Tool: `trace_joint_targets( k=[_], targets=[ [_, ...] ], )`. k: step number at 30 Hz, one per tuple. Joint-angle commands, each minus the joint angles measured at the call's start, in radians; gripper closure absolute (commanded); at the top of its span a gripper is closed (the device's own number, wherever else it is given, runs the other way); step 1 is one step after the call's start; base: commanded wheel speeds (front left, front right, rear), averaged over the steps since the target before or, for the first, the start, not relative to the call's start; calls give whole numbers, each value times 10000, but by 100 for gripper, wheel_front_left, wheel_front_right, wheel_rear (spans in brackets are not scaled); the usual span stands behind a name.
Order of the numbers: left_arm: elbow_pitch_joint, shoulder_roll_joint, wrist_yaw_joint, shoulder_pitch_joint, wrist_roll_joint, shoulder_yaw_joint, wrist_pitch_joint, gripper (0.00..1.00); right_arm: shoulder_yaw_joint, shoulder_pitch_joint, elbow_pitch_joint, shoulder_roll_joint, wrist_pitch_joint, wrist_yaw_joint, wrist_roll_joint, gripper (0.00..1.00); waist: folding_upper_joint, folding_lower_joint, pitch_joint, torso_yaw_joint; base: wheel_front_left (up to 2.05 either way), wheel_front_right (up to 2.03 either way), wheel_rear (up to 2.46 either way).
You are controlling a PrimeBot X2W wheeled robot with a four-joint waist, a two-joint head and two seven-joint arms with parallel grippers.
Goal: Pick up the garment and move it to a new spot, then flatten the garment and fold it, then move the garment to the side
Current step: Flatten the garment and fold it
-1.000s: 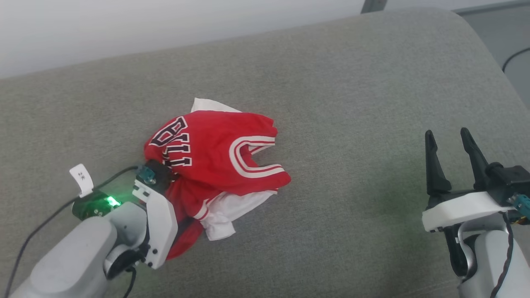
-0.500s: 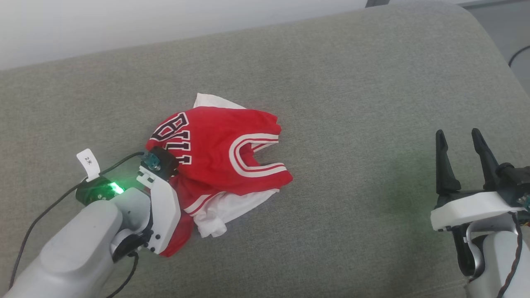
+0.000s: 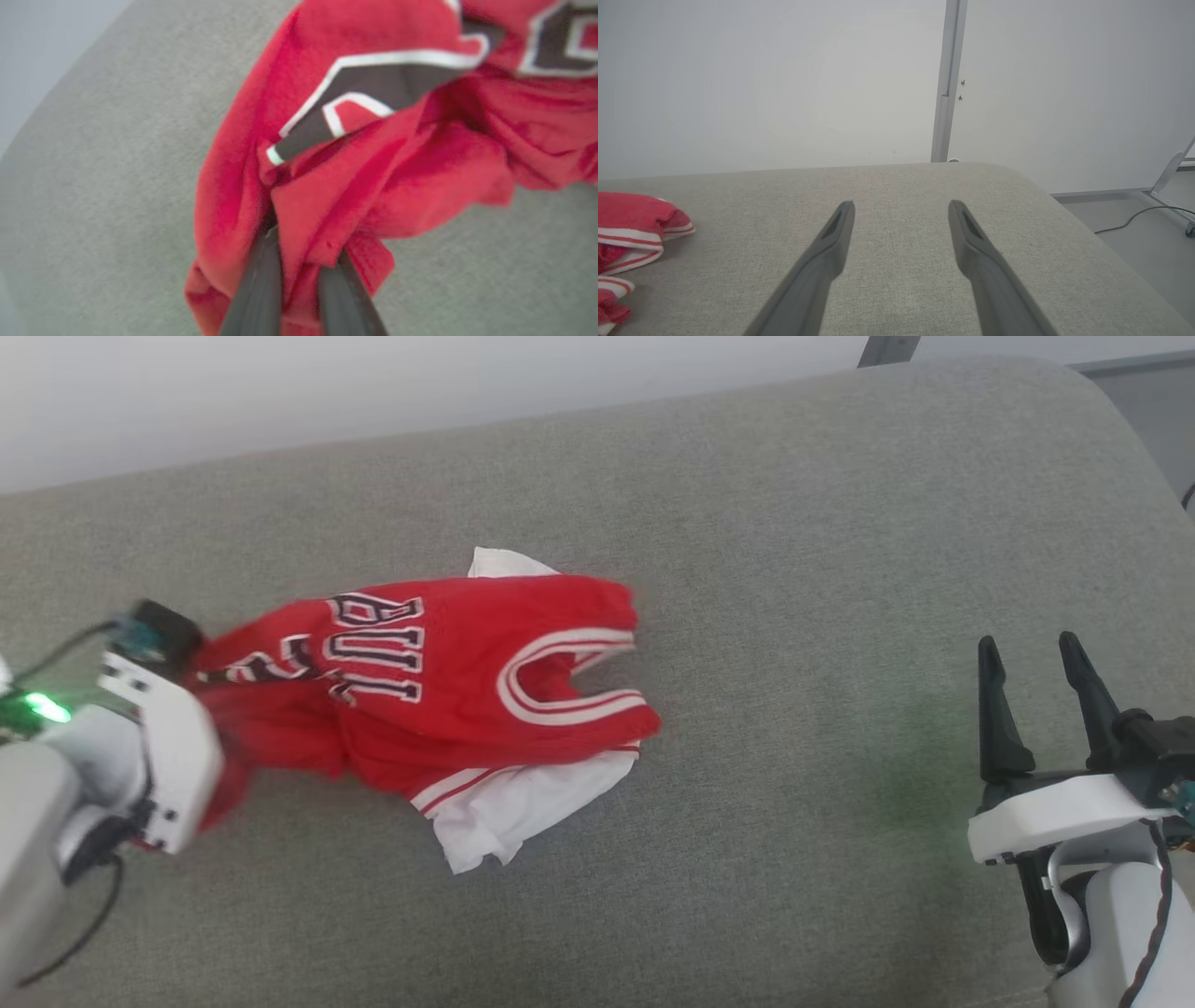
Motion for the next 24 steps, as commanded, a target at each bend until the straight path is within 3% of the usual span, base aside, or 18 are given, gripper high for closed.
trace_joint_targets(
  k=[1, 7, 8, 9, 10, 11, 17, 24],
  targets=[
    [138, -4, 25, -122, -113, 71, -93, 100, 62, 24, -24, -4, -55, 1, -3, 0, 0, -1, 18, 0, 0, 0, 0],
    [1022, -54, 22, -326, -244, 74, -325, 100, 168, -105, 18, -9, -55, 1, 26, 0, 0, -1, 103, -37, 0, 0, 0],
    [1166, -117, 21, -333, -286, 97, -370, 91, 178, -117, 29, -13, -55, 1, 37, 0, 0, -1, 113, -44, 0, 0, 0],
    [1301, -156, 21, -332, -311, 105, -415, 63, 195, -129, 41, -11, -55, 1, 47, 0, 0, -1, 119, -49, 0, 0, 0],
    [1395, -214, 20, -343, -400, 107, -431, 15, 200, -136, 47, -14, -55, 1, 60, 0, 0, -1, 121, -46, 0, 0, 0],
    [1450, -289, 20, -350, -512, 121, -445, 0, 196, -132, 50, -17, -55, 1, 70, 0, 0, -1, 119, -38, 0, 0, 0],
    [1408, -432, 19, -592, -738, 89, -130, 0, 102, -48, 57, -21, -55, 1, 50, 0, 0, -1, 33, 75, 0, 0, 0],
    [154, -546, 461, -803, -929, 78, 798, 0, 62, 44, 29, 22, -55, 1, -55, 0, 0, -1, -252, 345, 0, 0, 0]
  ],
)
